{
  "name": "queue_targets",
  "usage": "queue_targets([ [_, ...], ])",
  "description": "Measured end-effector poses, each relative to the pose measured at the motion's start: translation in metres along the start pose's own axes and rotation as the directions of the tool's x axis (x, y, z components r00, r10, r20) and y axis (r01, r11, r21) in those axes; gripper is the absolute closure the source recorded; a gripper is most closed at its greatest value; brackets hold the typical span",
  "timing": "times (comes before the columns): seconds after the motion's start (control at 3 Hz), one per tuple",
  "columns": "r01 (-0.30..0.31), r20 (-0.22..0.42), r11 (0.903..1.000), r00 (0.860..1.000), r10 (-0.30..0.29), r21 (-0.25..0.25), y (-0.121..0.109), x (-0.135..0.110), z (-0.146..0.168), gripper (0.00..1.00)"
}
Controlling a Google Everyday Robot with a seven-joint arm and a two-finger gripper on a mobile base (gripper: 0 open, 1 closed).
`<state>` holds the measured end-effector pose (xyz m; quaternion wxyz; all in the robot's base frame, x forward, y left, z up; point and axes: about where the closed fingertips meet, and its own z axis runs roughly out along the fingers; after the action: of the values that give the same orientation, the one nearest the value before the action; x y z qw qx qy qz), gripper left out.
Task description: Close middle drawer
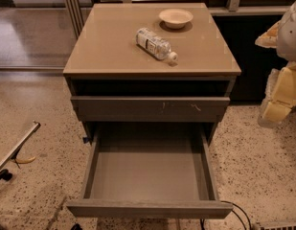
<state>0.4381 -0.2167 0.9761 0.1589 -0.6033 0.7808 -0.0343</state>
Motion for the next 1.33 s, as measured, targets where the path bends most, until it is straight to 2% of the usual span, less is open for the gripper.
queue_targets([
  [0.33,0.0,0.0,1.0,1.0,0.0,0.0,0.0,0.0,0.0,0.0],
  [0.67,0.01,0.024,0.9997,1.0,-0.011,0.021,0.002,-0.001,0.02,0.0],
  [1.0,0.025,0.064,0.9997,0.998,-0.025,0.007,0.026,0.009,0.081,0.0],
  [1.33,0.011,0.103,0.9981,0.995,-0.005,-0.061,0.054,0.031,0.174,0.0],
])
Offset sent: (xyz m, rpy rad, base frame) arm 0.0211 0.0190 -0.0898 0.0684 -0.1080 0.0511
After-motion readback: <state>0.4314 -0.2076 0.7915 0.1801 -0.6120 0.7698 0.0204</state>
